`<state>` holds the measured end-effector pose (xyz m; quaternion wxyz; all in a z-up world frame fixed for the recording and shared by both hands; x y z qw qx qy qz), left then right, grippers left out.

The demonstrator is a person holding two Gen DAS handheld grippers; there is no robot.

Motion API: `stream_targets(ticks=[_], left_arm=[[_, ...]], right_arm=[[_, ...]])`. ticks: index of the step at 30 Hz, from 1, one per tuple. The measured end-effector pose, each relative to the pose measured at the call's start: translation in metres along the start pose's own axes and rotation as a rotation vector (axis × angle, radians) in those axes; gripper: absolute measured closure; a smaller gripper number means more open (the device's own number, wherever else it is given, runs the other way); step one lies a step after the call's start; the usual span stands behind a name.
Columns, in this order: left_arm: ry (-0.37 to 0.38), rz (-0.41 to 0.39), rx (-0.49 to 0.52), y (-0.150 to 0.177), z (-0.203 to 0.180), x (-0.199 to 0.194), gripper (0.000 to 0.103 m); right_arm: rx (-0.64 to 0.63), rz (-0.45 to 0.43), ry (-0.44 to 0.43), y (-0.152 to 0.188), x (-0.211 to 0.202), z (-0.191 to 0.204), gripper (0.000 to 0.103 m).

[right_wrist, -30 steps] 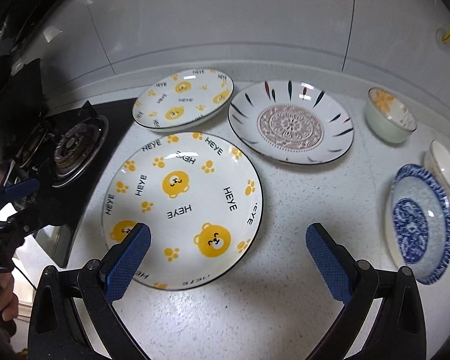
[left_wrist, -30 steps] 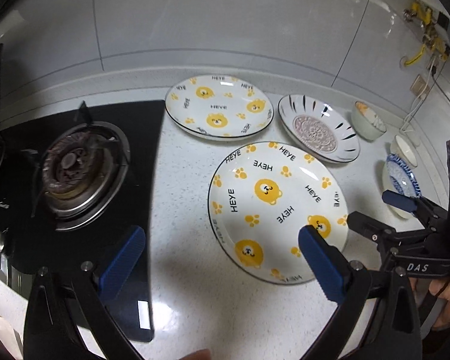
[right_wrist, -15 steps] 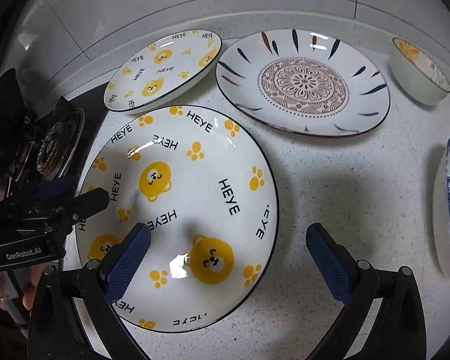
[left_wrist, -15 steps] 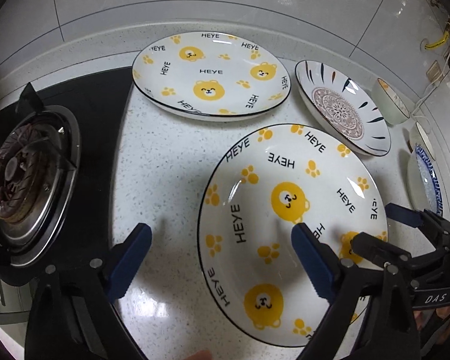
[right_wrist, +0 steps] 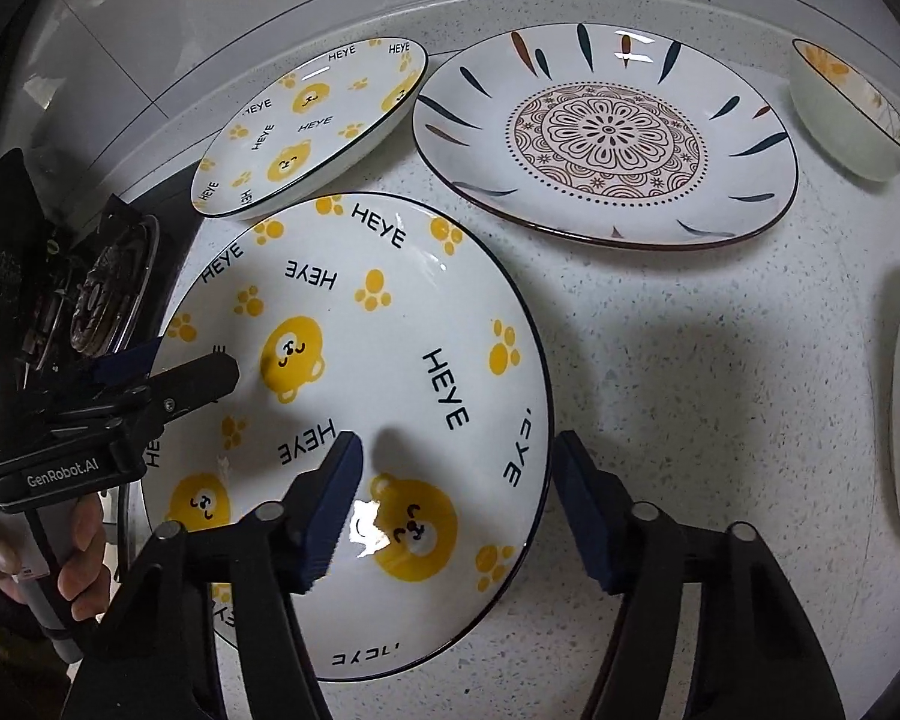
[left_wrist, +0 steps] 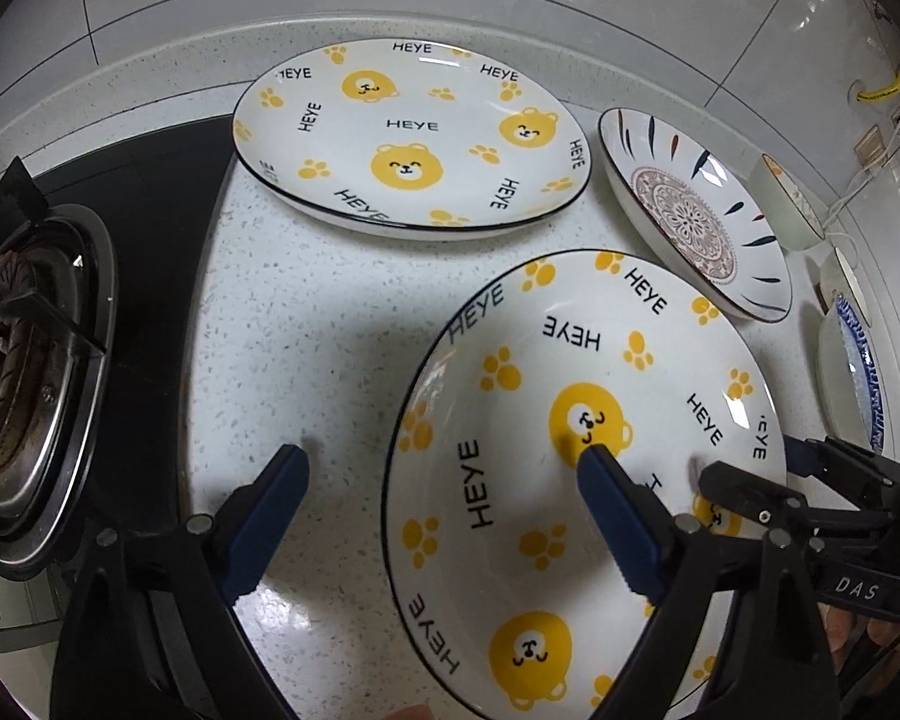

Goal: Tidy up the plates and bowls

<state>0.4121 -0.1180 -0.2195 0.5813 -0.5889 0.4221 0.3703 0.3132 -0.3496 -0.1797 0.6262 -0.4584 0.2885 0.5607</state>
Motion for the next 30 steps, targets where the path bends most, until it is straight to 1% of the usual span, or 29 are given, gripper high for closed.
stream_targets(ticks=[2,3,4,5,11,14,16,22,23,25,27,28,29,30], left_arm=[[0.002,0.005,-0.004,0.000,0.000,0.002,0.012],[0.001,0.001,-0.001,-0.001,0.000,0.002,0.012],[0.001,0.001,0.002,-0.001,-0.001,0.002,0.012],[0.001,-0.002,0.006,-0.002,-0.001,0.003,0.012],[0.018,0.004,0.008,-0.003,0.000,0.002,0.012],[0.019,0.012,0.030,-0.004,-0.001,0.003,0.011],[0.019,0.019,0.048,-0.003,-0.002,0.002,0.010],[0.071,0.038,0.057,-0.002,0.006,0.001,0.011],[0.073,0.036,0.059,-0.002,0.007,0.000,0.013],[0.050,0.033,0.065,-0.001,0.009,-0.001,0.024],[0.033,0.021,0.059,-0.001,0.011,-0.004,0.058],[0.044,0.024,0.050,-0.001,0.013,-0.004,0.067],[0.072,0.037,0.038,-0.001,0.016,-0.004,0.077],[0.092,0.046,0.030,-0.001,0.017,-0.003,0.079]], right_arm=[[0.001,0.002,-0.002,-0.001,-0.001,-0.002,0.066],[0.000,0.004,0.003,-0.001,-0.002,-0.004,0.069],[0.000,0.006,0.006,-0.001,-0.002,-0.006,0.075],[0.004,0.006,-0.003,-0.001,-0.004,-0.008,0.078],[0.024,0.011,-0.080,0.000,-0.008,-0.018,0.083],[0.030,0.017,-0.119,0.001,-0.010,-0.024,0.085],[0.029,0.021,-0.129,0.001,-0.010,-0.025,0.085],[0.008,0.037,-0.151,0.002,-0.011,-0.027,0.085],[0.007,0.040,-0.155,0.002,-0.011,-0.027,0.085],[0.014,0.043,-0.163,0.002,-0.012,-0.029,0.086],[0.009,0.047,-0.162,0.001,-0.011,-0.029,0.086],[0.008,0.048,-0.160,0.001,-0.011,-0.029,0.086],[0.004,0.049,-0.157,0.000,-0.009,-0.027,0.086],[-0.001,0.050,-0.155,0.000,-0.008,-0.026,0.086]])
Point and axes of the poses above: each gripper's, at about its wrist camera, not at the fingertips, and x roughly the way its jaws point, z to its left, y to its underside, the point moved 2 cm from there along x, roughly the way its jaws point, and after that the axes turned 10 degrees about -y, right-handed, at the moved point
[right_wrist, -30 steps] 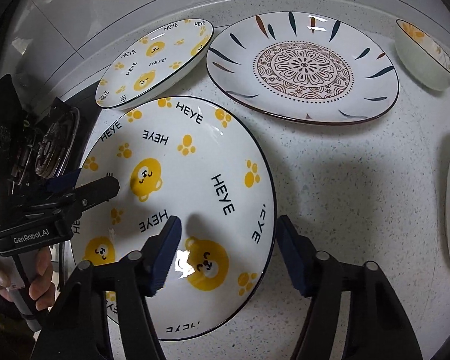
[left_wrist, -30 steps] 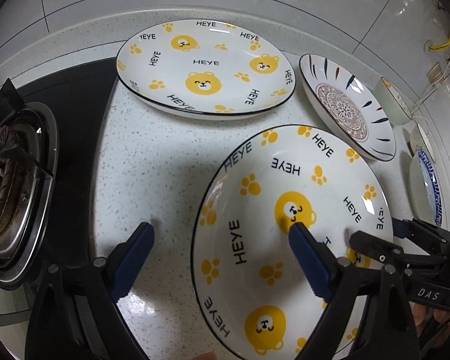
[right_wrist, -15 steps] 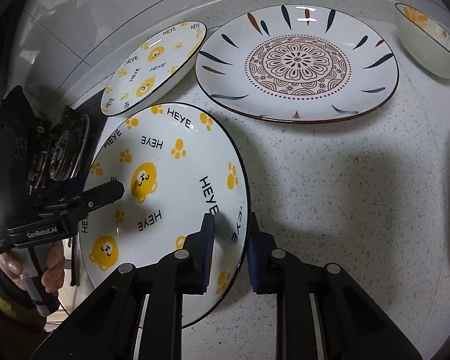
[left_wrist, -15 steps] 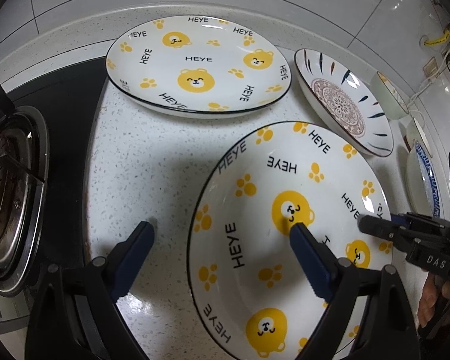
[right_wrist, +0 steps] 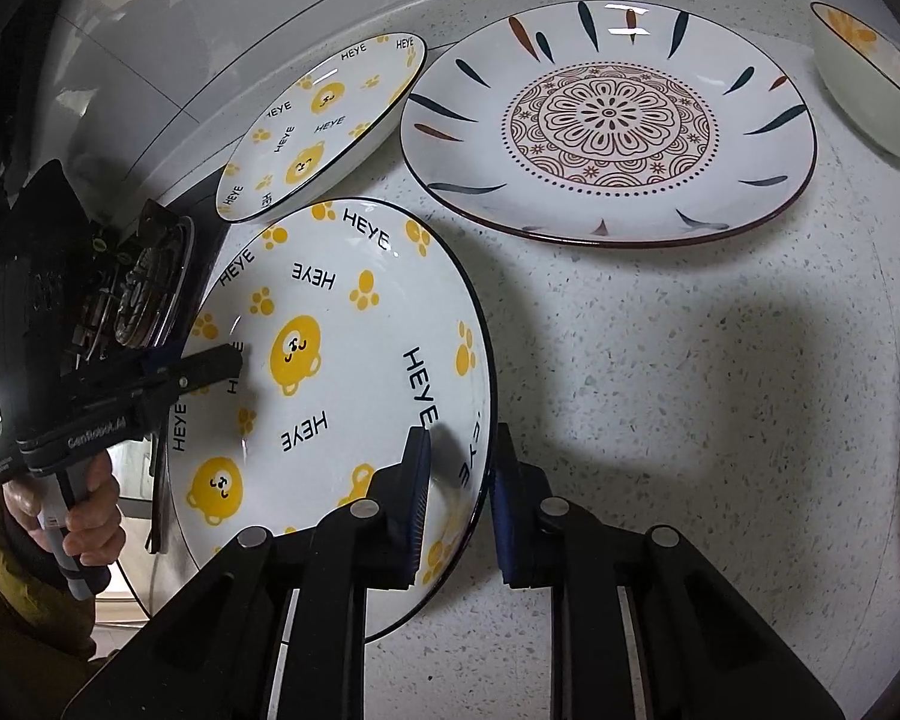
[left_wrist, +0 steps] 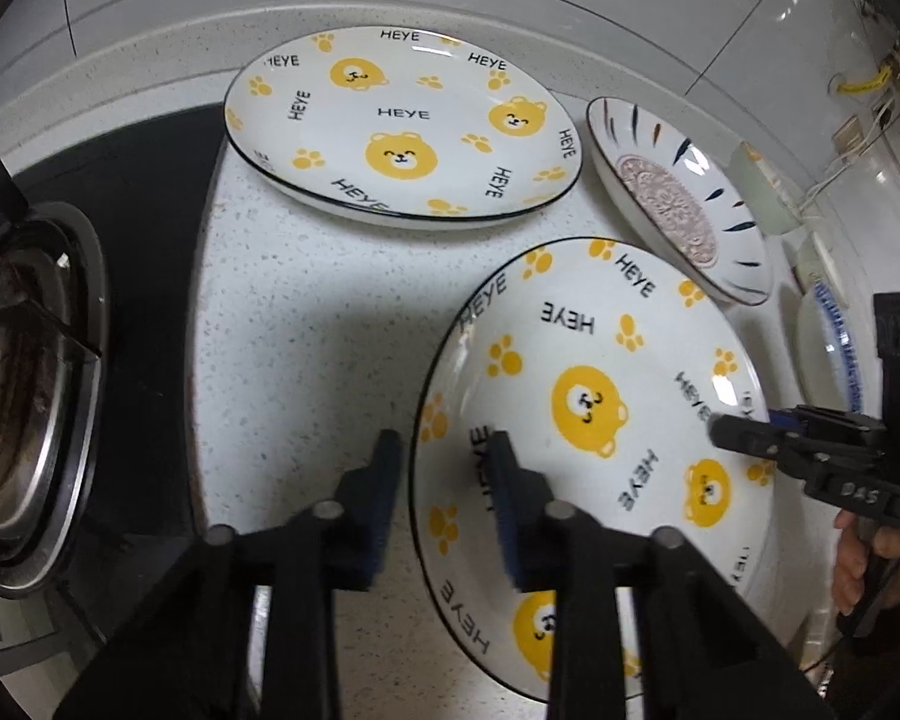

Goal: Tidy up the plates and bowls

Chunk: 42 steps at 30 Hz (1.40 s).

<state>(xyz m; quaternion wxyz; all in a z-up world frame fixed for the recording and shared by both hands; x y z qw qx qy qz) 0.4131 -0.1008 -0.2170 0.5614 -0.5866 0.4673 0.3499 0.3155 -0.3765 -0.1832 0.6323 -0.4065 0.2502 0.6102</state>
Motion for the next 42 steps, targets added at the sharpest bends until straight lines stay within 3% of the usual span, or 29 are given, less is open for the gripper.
stream_targets(ticks=[4,11,21,28,34,42], left_arm=[[0.041,0.009,-0.023,0.003,0.002,0.001,0.083],[0.181,0.092,-0.174,0.003,0.022,0.007,0.090],[0.179,0.153,-0.224,0.006,0.022,0.007,0.091],[0.174,0.141,-0.233,0.016,0.018,-0.016,0.091],[0.189,0.114,-0.208,0.034,0.012,-0.052,0.091],[0.233,0.163,-0.162,0.097,0.013,-0.074,0.091]], right_arm=[[-0.012,0.001,0.000,0.000,0.002,0.002,0.086],[-0.012,0.012,-0.029,-0.002,0.001,-0.001,0.086],[0.028,0.008,-0.025,-0.003,-0.002,-0.004,0.088],[0.026,-0.009,-0.026,0.008,-0.021,0.010,0.088],[0.031,-0.047,-0.019,0.037,-0.048,0.032,0.088],[0.048,-0.055,0.020,0.096,-0.062,0.060,0.089]])
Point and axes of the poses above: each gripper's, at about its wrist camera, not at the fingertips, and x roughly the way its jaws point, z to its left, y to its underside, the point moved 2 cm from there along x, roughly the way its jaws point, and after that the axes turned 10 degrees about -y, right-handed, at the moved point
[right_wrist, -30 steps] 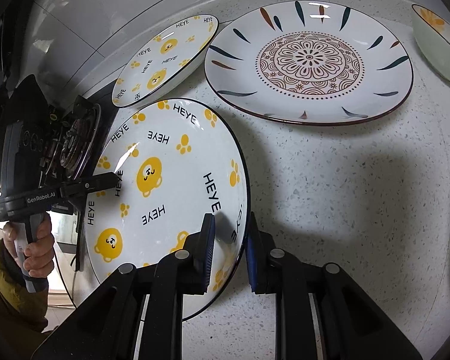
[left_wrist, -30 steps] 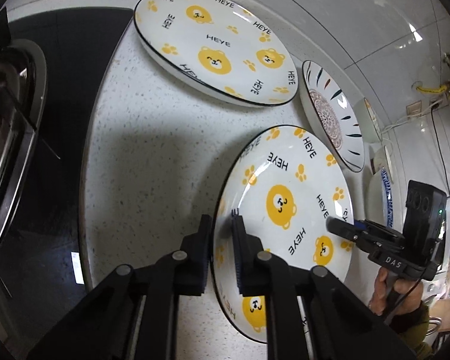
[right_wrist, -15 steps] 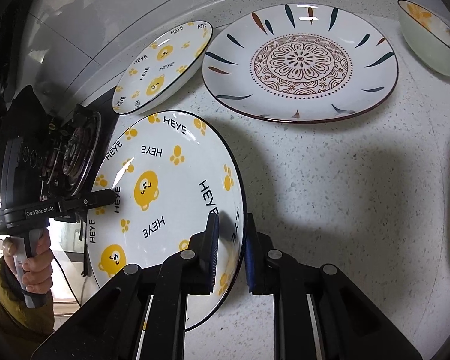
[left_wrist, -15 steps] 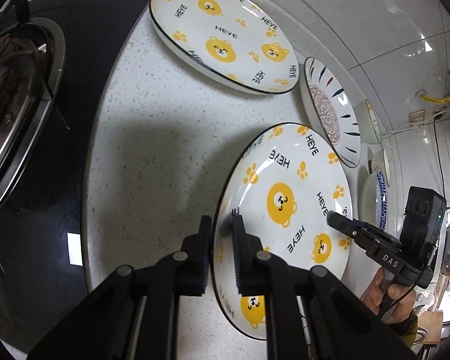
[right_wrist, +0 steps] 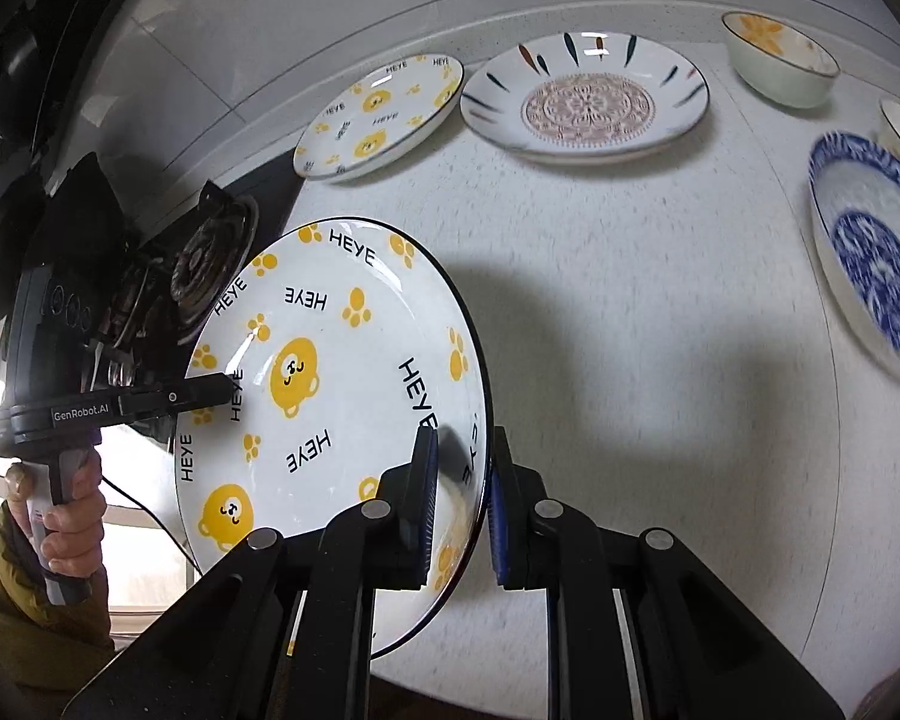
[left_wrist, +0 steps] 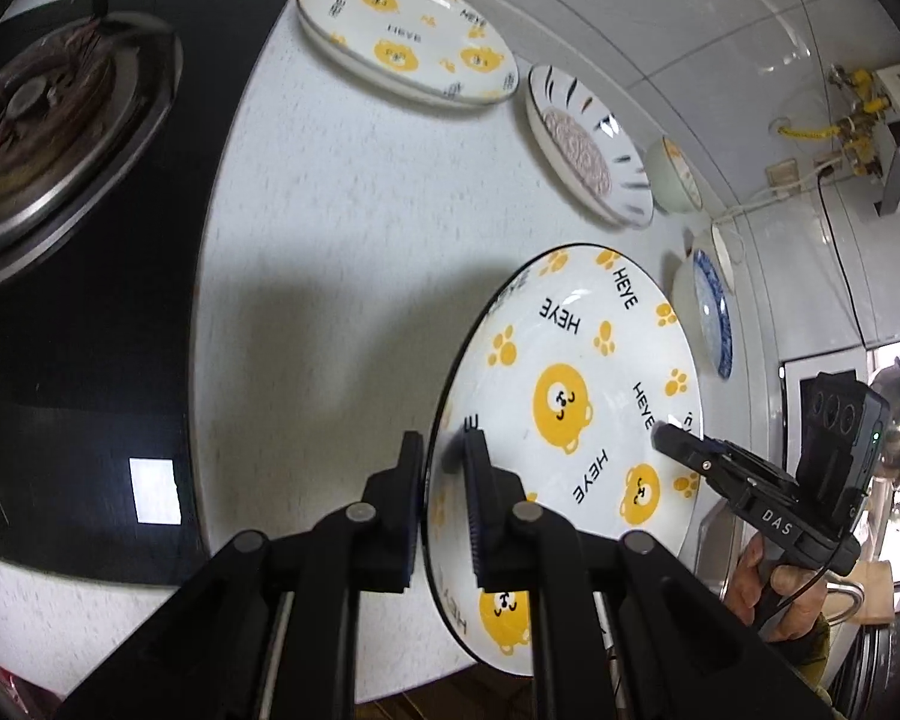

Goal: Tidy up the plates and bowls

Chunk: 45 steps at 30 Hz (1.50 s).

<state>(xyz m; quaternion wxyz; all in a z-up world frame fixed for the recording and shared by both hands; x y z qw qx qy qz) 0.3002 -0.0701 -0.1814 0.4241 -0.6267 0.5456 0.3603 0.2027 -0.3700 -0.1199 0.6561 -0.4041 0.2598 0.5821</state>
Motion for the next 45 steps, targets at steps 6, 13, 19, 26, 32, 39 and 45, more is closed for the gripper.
stream_targets(ticks=[6,13,19,26,32,39,45], left_arm=[[-0.012,0.057,0.019,0.028,0.011,0.017,0.090],[-0.037,0.084,0.037,0.032,0.014,0.037,0.090],[-0.066,0.043,0.093,0.033,0.009,0.042,0.090],[-0.094,-0.004,0.159,0.035,0.002,0.038,0.089],[-0.179,-0.103,0.238,0.038,-0.008,0.023,0.087],[-0.226,-0.226,0.298,0.036,-0.014,-0.005,0.088],[-0.265,-0.326,0.344,0.035,-0.023,-0.034,0.088]], right_arm=[[0.030,0.018,0.015,0.024,0.016,-0.005,0.089],[0.059,0.013,0.025,0.034,0.032,-0.015,0.089],[0.031,0.020,0.024,0.038,0.038,-0.016,0.089],[0.010,0.035,0.028,0.037,0.037,-0.016,0.087],[0.002,0.033,0.038,0.036,0.039,-0.013,0.082],[-0.005,0.006,0.062,0.030,0.033,-0.010,0.070],[-0.016,-0.032,0.080,0.023,0.022,-0.001,0.062]])
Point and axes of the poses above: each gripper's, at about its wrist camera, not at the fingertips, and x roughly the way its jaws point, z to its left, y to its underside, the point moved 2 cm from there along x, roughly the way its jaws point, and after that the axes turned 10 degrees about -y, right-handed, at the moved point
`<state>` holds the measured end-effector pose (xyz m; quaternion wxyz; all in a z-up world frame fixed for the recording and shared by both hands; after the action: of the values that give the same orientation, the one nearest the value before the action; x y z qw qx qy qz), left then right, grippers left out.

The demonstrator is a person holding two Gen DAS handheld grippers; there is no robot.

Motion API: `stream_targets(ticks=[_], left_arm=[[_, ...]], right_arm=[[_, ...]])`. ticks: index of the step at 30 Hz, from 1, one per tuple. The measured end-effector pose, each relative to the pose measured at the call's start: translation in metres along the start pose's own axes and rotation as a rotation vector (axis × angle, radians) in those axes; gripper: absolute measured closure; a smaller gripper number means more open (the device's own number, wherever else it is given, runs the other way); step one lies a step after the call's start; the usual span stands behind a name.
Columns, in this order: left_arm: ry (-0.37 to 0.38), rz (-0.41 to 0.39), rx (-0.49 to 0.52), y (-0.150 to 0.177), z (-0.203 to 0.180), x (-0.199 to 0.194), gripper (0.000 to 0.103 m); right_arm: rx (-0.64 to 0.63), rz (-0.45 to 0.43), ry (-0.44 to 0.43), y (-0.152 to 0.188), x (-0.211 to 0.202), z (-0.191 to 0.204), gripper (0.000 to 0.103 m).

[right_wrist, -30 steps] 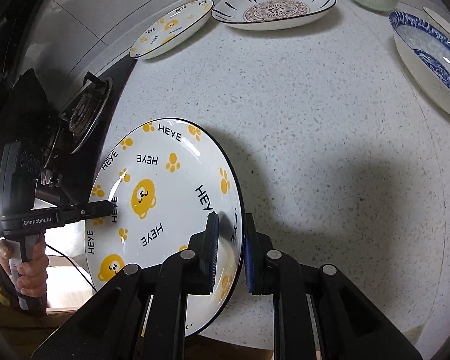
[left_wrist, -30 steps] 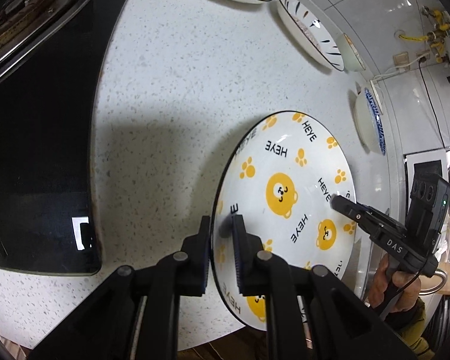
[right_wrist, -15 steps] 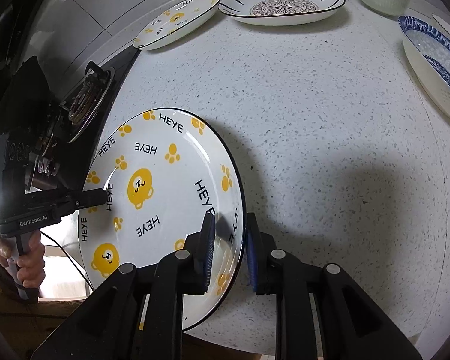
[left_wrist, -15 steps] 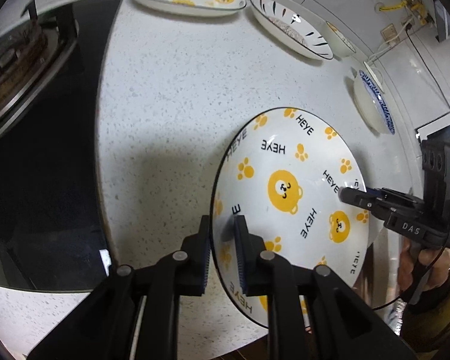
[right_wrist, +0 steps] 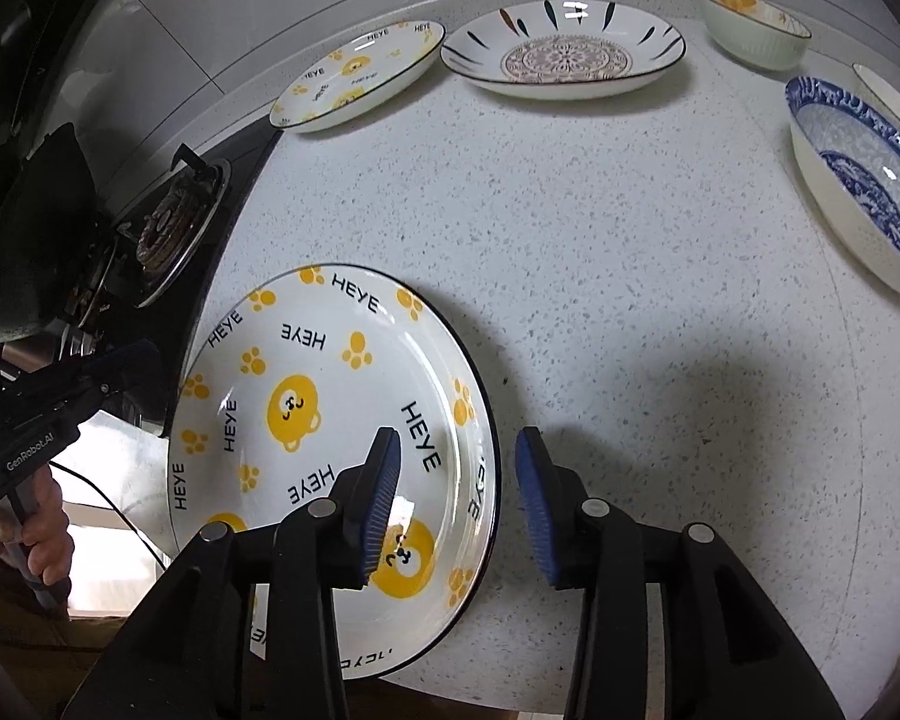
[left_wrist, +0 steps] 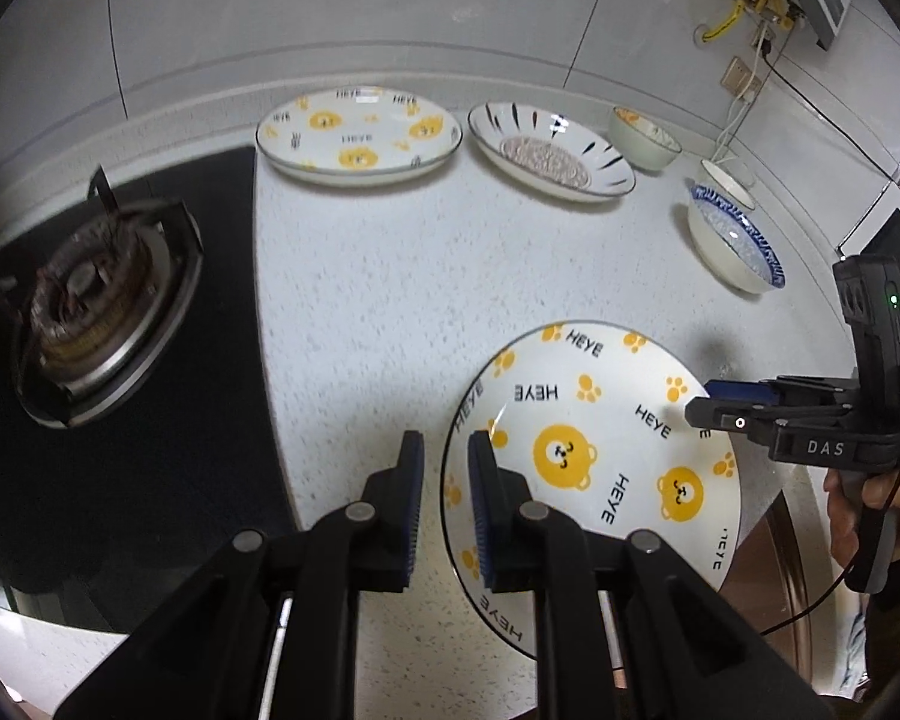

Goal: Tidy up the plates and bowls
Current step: 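Lower the bear plate onto the counter and open both grippers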

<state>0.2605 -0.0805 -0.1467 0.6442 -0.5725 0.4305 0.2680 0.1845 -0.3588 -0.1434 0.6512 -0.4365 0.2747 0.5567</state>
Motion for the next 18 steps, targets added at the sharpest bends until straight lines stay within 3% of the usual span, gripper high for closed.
stream_targets(ticks=[10,18], left_arm=[[-0.024,-0.084,0.029,-0.029,-0.013,-0.022,0.074],[-0.072,-0.120,0.023,-0.061,-0.039,-0.026,0.065]], right_arm=[[-0.049,-0.061,-0.009,-0.026,-0.026,0.007,0.045],[-0.111,-0.095,-0.034,-0.068,-0.046,-0.011,0.044]])
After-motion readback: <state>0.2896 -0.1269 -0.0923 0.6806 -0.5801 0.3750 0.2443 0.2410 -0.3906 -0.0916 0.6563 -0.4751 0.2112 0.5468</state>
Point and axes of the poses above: each gripper's, at about its wrist camera, not at the fingertips, and x roughly the way its jaws point, z to its left, y to its underside, the point moved 2 cm from there along x, roughly the way its jaws point, and after that the axes turned 10 degrees about -y, right-handed, at the moved point
